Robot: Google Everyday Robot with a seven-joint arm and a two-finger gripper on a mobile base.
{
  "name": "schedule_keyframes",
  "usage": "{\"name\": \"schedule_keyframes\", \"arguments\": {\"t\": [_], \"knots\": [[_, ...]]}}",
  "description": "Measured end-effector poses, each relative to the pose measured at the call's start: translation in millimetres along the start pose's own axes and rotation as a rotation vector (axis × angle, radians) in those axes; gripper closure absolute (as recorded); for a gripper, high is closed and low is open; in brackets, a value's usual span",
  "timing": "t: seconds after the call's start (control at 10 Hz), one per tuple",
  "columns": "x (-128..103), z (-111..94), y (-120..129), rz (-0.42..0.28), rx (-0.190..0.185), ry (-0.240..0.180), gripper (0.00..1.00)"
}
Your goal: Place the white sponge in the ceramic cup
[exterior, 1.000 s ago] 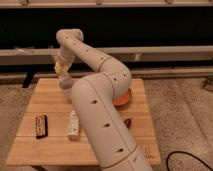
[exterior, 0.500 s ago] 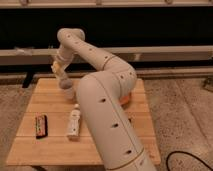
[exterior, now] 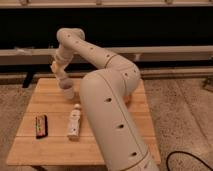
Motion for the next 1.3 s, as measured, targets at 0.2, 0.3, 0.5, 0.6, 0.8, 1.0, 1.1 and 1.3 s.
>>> {"name": "schedule_keyframes", "arguments": {"t": [0.2, 0.3, 0.5, 0.6, 0.8, 1.0, 1.1, 1.3], "knots": [[1.3, -1.7, -0.4, 0.0, 0.0, 0.0, 0.2], [2.2, -2.9, -1.3, 0.002, -0.001, 0.0, 0.2], [2.3, -4.8, -1.0, -0.002, -0.005, 0.002, 0.2], [1.7, -4.5, 0.4, -0.005, -0.008, 0.002, 0.2], [0.5, -2.4, -0.8, -0.005, -0.005, -0.001, 0.24], [-0.8, -3.7, 0.9, -0.009, -0.004, 0.0, 0.1], [1.2, -3.2, 1.4, -0.009, -0.001, 0.004, 0.03], [2.3, -4.1, 0.7, -0.008, 0.007, 0.002, 0.0]]}}
